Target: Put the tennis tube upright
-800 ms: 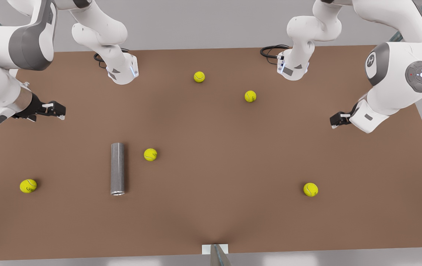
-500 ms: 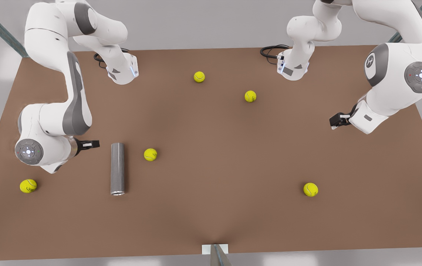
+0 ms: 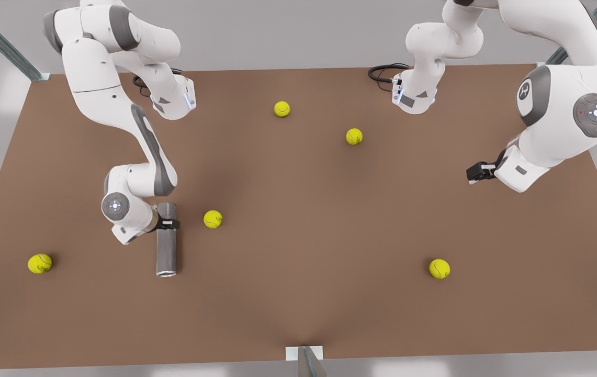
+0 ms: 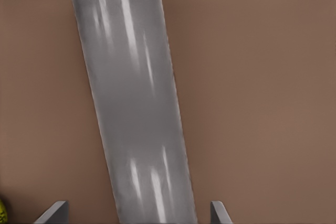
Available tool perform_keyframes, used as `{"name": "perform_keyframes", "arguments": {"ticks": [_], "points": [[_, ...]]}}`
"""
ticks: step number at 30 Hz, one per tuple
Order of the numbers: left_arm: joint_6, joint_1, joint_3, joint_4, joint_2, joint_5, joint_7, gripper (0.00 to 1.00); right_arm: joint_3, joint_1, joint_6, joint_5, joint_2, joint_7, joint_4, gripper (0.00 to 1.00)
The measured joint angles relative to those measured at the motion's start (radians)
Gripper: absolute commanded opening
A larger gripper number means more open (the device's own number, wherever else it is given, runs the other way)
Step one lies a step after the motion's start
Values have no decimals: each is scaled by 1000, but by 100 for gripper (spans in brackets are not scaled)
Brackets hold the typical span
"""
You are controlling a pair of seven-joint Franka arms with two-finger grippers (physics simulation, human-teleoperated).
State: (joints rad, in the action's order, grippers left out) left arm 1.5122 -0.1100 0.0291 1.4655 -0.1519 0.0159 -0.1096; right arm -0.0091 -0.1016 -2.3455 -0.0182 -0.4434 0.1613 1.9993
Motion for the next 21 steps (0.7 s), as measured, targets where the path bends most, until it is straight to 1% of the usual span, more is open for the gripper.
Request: {"name": "perform_keyframes", "arguments": {"ticks": [4,8,14,21], "points": [[-2,-1,0,0,-2,0,-1,100,-3,0,-81,0,-41,29,-3,100],[-4,-1,0,0,-7,0,-3,100,-2,0,-117,0,-48,52,27,100],[-13,-2,1,-1,-12,-2,-7,100,-3,8,-111,-1,-55,25,24,100],[-17,-4,1,-3,-12,-3,-16,100,-2,8,-97,-2,-118,-23,-17,100]]}}
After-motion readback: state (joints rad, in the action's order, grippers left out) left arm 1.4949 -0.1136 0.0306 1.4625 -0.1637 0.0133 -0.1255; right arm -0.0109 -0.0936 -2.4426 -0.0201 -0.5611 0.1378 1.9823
